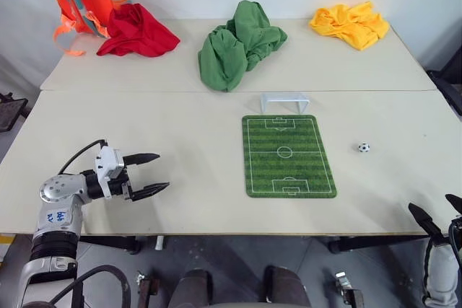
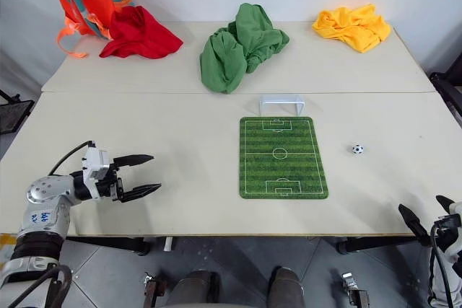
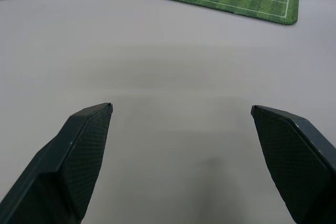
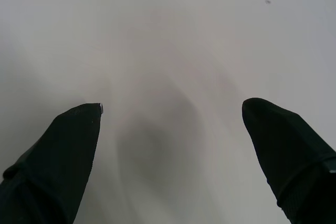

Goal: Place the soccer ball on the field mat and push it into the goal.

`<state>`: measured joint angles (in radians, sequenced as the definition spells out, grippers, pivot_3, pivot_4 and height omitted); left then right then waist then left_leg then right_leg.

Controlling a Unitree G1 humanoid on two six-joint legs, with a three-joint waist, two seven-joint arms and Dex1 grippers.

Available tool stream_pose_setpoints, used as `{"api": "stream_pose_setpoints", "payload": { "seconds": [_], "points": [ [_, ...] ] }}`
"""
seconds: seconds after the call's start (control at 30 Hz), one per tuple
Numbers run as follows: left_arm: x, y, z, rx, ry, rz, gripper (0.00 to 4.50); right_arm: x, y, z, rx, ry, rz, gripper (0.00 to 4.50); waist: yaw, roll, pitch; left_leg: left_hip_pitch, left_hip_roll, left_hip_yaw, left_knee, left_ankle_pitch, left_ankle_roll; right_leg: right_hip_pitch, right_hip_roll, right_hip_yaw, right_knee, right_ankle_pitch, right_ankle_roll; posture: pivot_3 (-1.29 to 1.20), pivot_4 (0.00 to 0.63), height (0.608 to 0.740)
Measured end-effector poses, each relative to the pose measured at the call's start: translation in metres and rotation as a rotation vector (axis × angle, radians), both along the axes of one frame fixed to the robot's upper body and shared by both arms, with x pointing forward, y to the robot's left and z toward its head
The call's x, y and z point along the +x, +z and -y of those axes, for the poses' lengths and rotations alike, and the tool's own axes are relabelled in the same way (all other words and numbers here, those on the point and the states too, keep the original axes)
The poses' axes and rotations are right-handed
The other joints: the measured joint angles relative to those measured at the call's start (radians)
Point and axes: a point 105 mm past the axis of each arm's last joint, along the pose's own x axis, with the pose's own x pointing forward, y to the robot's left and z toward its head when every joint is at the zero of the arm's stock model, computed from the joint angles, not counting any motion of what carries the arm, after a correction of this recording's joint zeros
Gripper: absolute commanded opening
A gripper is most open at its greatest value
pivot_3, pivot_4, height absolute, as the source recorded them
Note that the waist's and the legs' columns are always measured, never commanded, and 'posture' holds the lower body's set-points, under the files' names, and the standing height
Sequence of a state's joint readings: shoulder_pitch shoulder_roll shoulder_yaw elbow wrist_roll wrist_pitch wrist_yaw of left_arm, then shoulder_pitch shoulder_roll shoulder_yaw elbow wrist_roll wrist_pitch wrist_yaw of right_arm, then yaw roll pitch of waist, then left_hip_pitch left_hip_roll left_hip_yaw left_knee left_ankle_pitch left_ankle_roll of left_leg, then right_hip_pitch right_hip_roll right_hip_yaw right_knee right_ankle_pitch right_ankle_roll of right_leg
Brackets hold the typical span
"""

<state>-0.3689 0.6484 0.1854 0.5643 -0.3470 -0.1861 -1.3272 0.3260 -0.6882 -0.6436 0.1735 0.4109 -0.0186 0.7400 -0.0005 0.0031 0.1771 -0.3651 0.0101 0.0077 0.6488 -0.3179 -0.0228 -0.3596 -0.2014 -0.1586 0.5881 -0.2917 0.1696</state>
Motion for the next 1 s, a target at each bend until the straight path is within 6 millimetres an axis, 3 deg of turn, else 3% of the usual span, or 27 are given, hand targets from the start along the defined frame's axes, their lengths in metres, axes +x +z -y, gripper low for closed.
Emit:
{"api": "stream_pose_setpoints", "payload": {
  "seconds": [0.37, 0.57, 0.63, 1.0],
  "points": [
    [0.007, 0.006, 0.004, -0.035, 0.025, -0.02, 4.5, 0.01, 0.03, -0.02, -0.002, 0.012, 0.049, 4.48, 0.0, 0.0, 0.0, 0.0, 0.0, 0.0, 0.001, 0.0, 0.0, 0.0, 0.0, 0.001, 0.001, 0.0, 0.0, 0.0, 0.15, 0.74],
    [0.009, 0.033, 0.029, -0.108, -0.035, 0.0, 4.5, 0.055, 0.081, -0.042, 0.011, 0.097, 0.094, 4.48, -0.003, 0.0, 0.0, 0.0, 0.002, 0.001, 0.005, 0.0, 0.0, 0.0, 0.002, 0.002, 0.002, 0.002, -0.002, 0.0, 0.15, 0.74],
    [0.006, 0.038, 0.04, -0.145, -0.085, -0.019, 4.5, 0.068, 0.088, -0.054, 0.02, 0.154, 0.086, 4.48, -0.001, 0.0, 0.0, 0.0, 0.003, 0.001, 0.005, 0.0, 0.0, 0.0, 0.003, 0.002, 0.003, 0.002, -0.002, 0.0, 0.15, 0.74],
    [-0.007, 0.038, 0.066, -0.143, -0.196, -0.045, 4.5, 0.137, 0.059, -0.075, 0.09, 0.281, -0.046, 4.48, -0.002, -0.001, 0.001, -0.004, 0.003, 0.001, 0.007, 0.0, 0.0, -0.003, 0.003, 0.001, 0.002, 0.002, -0.002, 0.0, 0.15, 0.74]
  ]
}}
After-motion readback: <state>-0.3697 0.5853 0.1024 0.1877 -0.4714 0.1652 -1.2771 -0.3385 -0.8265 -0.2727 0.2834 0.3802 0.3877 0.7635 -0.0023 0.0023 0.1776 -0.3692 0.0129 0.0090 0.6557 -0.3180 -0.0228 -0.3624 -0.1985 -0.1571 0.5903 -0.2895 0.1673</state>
